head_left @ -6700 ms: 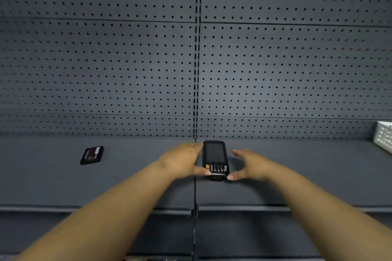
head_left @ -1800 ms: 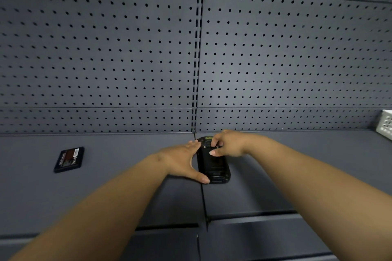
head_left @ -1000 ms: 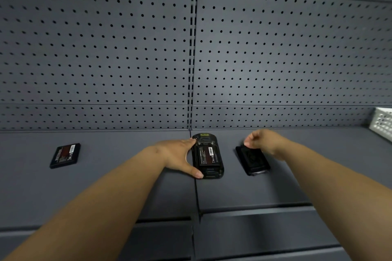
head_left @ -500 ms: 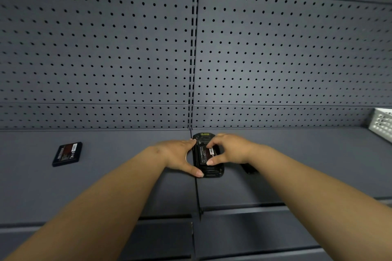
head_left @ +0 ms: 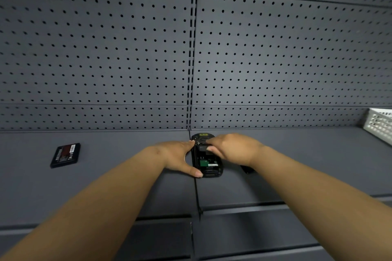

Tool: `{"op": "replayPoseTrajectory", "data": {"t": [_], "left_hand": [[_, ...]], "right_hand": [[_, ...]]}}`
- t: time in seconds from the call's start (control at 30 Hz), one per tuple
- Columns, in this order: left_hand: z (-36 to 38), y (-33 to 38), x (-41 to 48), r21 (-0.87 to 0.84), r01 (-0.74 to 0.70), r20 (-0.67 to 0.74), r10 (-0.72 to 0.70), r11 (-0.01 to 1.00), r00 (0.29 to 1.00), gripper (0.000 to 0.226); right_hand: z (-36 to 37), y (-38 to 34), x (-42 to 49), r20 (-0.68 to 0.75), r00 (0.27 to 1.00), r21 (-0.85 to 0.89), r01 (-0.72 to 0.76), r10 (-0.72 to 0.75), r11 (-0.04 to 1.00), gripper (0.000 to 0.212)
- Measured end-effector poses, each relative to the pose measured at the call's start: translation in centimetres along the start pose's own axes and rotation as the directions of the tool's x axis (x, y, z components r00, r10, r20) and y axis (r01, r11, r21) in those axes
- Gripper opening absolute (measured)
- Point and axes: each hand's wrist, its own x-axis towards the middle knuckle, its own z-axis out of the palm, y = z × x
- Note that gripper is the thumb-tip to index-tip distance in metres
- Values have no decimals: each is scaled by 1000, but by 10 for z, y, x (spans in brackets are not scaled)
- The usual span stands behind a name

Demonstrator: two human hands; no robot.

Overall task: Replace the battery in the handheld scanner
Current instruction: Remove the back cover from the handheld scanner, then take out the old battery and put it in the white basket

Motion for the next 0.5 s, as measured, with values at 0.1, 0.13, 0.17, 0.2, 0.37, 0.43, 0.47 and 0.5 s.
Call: {"op": "replayPoseTrajectory", "data": {"t": [0.1, 0.13, 0.17, 0.2, 0.37, 0.43, 0.47, 0.5], "left_hand": [[0, 0, -1, -18, 4, 3, -4, 1000, 1000, 108], [1, 0, -1, -30, 8, 4, -7, 1000, 1000, 109], [2, -1, -1, -43, 8, 4, -8, 999, 1000, 110], [2, -2, -1, -52, 9, 6, -8, 999, 1000, 110], [2, -2, -2, -47, 10, 1, -10, 999, 1000, 108], [1, -1, -2, -45, 9, 3, -9, 999, 1000, 105], [1, -1, -3, -48, 8, 4, -8, 999, 1000, 104], [0, 0, -3, -53, 7, 9, -6, 999, 1000, 103]], "right_hand": [[-3, -1, 4, -45, 995, 211, -75, 86, 975, 37], [-4, -3, 5, -38, 988, 329, -129, 150, 935, 34], [-3, -6, 6, -25, 976, 440, -185, 218, 879, 32], [-3, -8, 8, -15, 960, 515, -232, 279, 825, 31], [-1, -16, 11, -49, 886, 539, -365, 461, 759, 50], [-2, -23, 13, -53, 862, 464, -426, 504, 777, 59], [-3, -26, 15, -51, 850, 431, -455, 524, 779, 60], [-3, -28, 17, -51, 838, 417, -476, 543, 775, 58]]}}
